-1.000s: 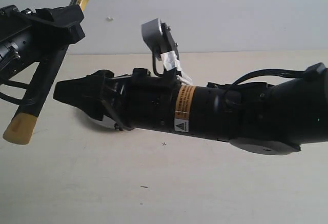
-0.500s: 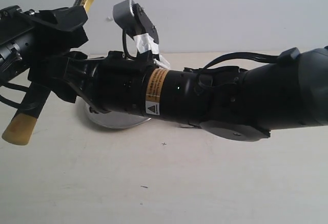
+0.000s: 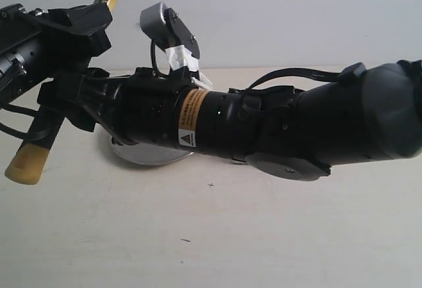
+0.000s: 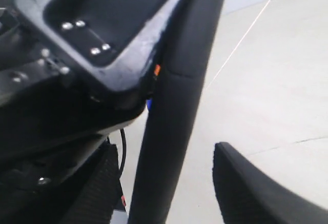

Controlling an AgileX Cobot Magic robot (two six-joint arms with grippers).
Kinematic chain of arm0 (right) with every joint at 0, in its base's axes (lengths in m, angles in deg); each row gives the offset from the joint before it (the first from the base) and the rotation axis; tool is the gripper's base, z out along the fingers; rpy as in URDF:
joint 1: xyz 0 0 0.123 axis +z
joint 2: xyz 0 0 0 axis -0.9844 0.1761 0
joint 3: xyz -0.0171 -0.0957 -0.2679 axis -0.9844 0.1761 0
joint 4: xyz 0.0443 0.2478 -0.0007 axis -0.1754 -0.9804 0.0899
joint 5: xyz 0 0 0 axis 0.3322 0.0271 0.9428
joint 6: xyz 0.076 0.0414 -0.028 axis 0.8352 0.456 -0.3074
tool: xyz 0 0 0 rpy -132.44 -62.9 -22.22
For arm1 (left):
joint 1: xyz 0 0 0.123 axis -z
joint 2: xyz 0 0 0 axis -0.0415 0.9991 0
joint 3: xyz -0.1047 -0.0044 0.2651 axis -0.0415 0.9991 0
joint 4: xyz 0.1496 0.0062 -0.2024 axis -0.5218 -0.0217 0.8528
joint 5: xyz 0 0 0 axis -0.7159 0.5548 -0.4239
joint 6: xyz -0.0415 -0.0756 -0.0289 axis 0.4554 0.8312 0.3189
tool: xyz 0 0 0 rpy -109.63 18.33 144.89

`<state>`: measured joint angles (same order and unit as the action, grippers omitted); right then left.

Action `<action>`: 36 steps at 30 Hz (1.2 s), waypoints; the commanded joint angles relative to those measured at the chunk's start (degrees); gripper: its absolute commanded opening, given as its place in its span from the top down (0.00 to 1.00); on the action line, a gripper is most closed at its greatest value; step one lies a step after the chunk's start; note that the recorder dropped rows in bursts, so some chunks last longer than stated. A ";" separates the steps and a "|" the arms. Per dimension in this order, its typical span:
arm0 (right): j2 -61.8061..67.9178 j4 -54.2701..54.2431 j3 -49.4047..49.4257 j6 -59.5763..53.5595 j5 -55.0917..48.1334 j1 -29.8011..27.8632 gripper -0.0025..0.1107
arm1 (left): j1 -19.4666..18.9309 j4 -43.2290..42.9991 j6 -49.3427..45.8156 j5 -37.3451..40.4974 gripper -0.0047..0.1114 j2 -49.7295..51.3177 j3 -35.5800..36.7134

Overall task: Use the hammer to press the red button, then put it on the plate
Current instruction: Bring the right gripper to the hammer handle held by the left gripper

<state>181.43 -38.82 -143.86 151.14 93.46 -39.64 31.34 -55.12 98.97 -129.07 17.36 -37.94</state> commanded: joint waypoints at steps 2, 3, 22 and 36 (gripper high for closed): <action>1.70 -0.90 -2.31 -0.56 0.51 1.15 0.50 | 0.41 -2.41 0.78 -4.84 0.96 -0.56 -0.85; 1.80 -1.07 -2.45 -0.56 0.63 1.15 0.50 | 0.41 -2.41 0.78 -4.84 0.96 -0.56 -0.85; 1.74 -0.98 -3.34 -0.56 0.73 1.15 0.75 | 0.41 -9.38 2.79 -4.71 0.96 -0.56 -0.85; 1.74 -0.47 -3.34 -0.56 -3.15 1.15 0.98 | 0.15 -8.39 3.64 3.48 0.96 -0.69 -0.85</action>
<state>183.57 -38.80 -146.55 152.13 89.81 -38.44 31.57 -64.37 102.30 -126.67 17.26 -38.27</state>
